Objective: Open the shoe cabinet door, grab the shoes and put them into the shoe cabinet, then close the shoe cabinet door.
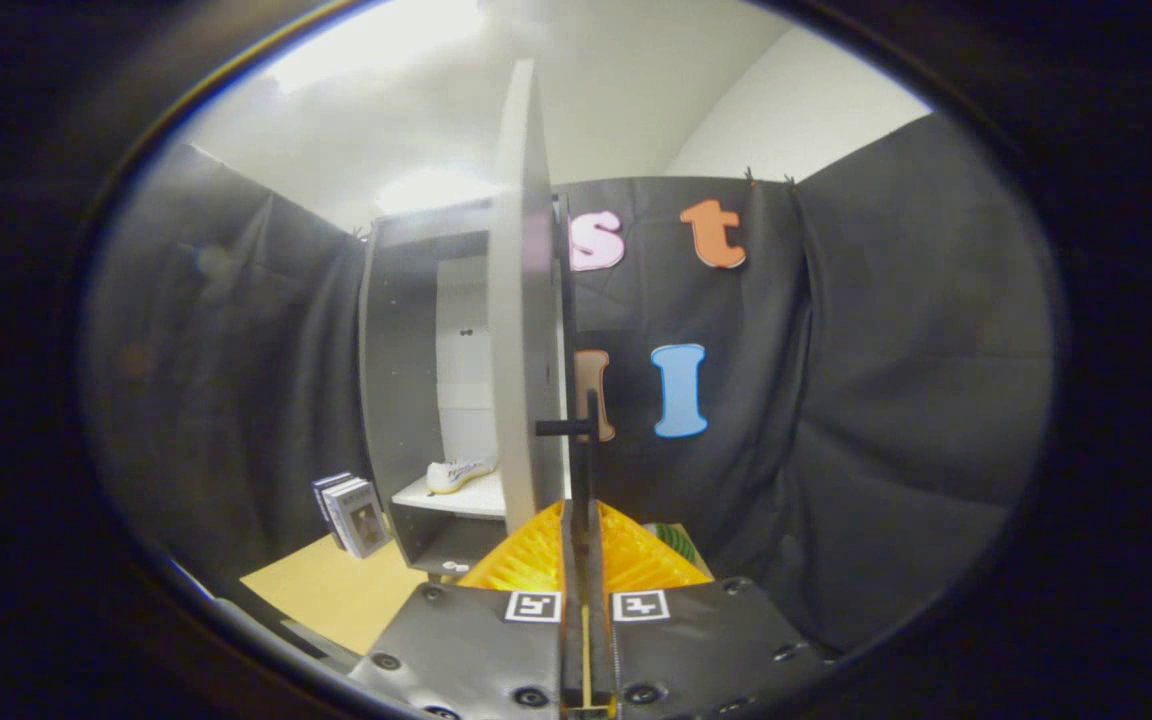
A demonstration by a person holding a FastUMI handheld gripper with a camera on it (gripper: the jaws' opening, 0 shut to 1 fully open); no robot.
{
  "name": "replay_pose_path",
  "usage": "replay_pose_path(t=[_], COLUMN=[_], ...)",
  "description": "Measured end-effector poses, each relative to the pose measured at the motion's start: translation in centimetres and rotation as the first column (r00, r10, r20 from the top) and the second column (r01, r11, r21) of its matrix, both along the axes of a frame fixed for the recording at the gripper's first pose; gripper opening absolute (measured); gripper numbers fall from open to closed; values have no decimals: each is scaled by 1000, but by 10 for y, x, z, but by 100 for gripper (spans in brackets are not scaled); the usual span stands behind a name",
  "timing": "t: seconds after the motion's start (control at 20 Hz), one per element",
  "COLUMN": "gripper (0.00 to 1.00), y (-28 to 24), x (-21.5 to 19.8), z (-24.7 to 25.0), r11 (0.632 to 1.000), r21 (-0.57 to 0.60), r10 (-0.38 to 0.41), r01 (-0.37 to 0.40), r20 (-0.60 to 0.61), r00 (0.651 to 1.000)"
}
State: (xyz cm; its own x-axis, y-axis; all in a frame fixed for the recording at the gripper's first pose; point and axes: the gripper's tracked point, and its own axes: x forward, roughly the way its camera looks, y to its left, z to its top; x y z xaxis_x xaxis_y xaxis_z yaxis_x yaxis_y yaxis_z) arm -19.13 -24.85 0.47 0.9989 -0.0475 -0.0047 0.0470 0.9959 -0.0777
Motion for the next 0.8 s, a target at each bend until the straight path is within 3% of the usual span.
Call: replay_pose_path(t=[0.25,0.5,0.8], gripper=[3,21,44], y=[81,167,233], x=[-19,-4,22], z=[-50,-120,-247], r11=[1000,998,996], r21=[-19,65,84], r10=[6,16,34], r01=[-7,-9,-13], r20=[-41,-115,-248], r00=[999,993,968])
